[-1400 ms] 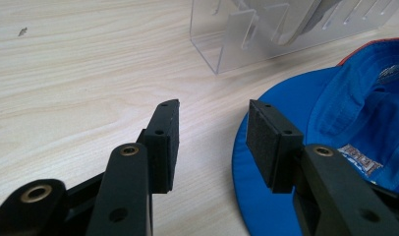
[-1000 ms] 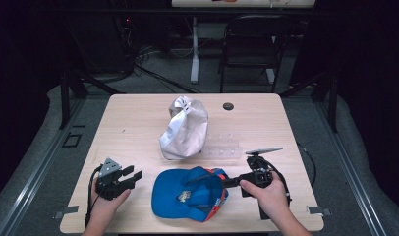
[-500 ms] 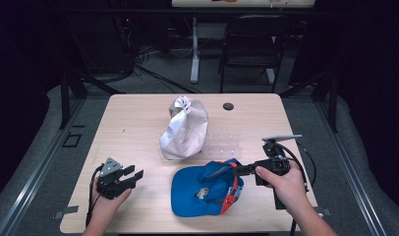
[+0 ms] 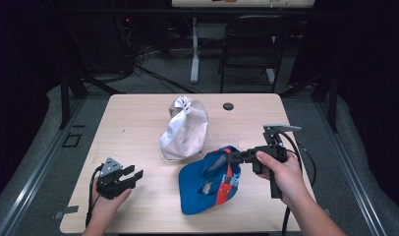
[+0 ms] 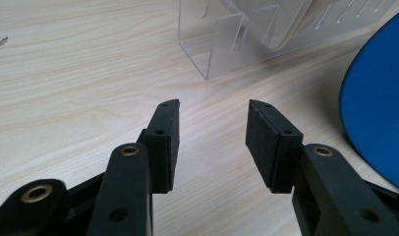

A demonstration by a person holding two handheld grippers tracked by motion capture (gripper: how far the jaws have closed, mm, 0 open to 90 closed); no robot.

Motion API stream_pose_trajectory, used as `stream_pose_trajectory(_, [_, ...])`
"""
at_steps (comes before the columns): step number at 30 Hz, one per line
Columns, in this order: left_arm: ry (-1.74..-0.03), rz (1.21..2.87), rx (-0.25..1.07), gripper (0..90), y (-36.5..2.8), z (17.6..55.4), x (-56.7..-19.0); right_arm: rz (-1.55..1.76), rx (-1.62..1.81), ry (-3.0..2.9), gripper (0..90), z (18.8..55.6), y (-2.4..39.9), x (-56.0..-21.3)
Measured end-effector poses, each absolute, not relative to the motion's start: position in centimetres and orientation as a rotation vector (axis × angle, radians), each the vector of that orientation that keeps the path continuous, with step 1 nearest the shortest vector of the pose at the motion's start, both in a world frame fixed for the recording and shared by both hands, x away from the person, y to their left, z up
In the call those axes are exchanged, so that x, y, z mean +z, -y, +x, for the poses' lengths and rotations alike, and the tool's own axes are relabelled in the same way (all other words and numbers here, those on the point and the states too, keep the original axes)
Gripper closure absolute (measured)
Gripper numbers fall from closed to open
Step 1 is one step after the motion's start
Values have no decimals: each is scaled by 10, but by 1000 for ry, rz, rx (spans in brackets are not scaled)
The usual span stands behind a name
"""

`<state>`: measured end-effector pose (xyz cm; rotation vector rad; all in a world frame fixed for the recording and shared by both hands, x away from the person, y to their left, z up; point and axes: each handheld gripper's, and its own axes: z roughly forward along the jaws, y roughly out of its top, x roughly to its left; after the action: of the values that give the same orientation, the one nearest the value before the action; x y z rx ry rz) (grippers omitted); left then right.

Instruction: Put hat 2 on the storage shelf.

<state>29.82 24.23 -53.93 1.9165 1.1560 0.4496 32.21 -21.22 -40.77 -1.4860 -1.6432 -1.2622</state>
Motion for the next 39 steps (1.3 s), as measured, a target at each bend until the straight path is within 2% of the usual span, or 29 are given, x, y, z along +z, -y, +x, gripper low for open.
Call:
stream_pose_trajectory(14, [-1150, 1918, 453, 568, -242, 298, -538, -1499, -1296, 1619, 778, 335, 206, -374])
stream_pose_trajectory(25, [-1148, 1927, 455, 567, -240, 297, -538, -1587, -1390, 1571, 778, 342, 235, -337])
stream_pose_trajectory(39, [-1146, 1928, 455, 567, -240, 298, -539, -1684, -1466, 1532, 777, 369, 243, -308])
